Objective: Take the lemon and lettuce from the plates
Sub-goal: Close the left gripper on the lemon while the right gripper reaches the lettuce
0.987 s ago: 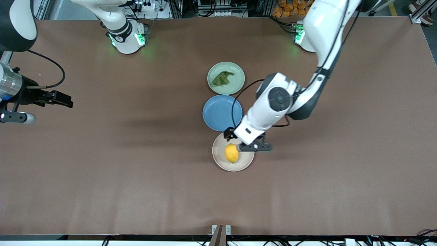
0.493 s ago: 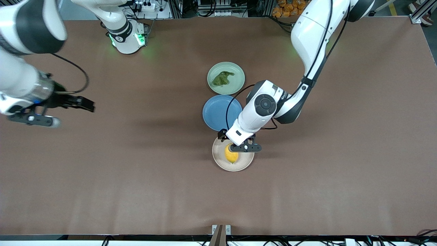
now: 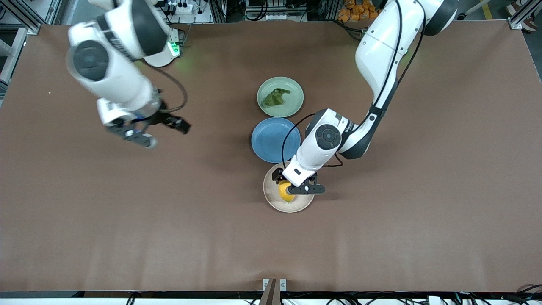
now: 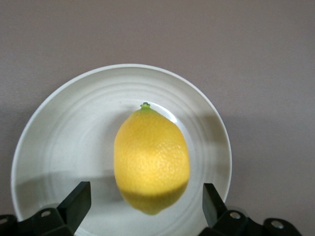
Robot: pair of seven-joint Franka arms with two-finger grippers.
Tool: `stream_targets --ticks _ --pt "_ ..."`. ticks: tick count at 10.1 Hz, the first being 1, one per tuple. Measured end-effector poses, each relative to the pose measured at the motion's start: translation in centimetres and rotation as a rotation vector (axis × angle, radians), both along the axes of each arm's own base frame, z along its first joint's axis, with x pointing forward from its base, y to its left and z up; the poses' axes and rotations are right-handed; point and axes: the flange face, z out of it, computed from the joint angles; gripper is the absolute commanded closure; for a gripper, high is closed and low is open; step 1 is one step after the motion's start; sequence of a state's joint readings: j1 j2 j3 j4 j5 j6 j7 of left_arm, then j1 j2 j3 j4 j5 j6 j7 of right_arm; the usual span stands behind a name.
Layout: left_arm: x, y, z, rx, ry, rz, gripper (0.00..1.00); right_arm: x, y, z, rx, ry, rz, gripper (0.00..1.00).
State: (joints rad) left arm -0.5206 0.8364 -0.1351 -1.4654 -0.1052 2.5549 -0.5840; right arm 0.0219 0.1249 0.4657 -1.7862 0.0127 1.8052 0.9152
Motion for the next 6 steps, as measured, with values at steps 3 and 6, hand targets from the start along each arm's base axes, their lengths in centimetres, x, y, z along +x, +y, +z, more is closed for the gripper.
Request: stream_targets --ticks 3,6 --pt "0.6 -0.2 -1.0 -0.001 -0.003 0.004 0.0 -5.7 8.3 -2.2 0.0 -0.005 -0.1 0.0" --pt "0.5 -0.3 -2.6 -0.004 -0.019 0.007 0.09 -13.4 15.7 -8.2 0.086 -0.058 -0.237 0.0"
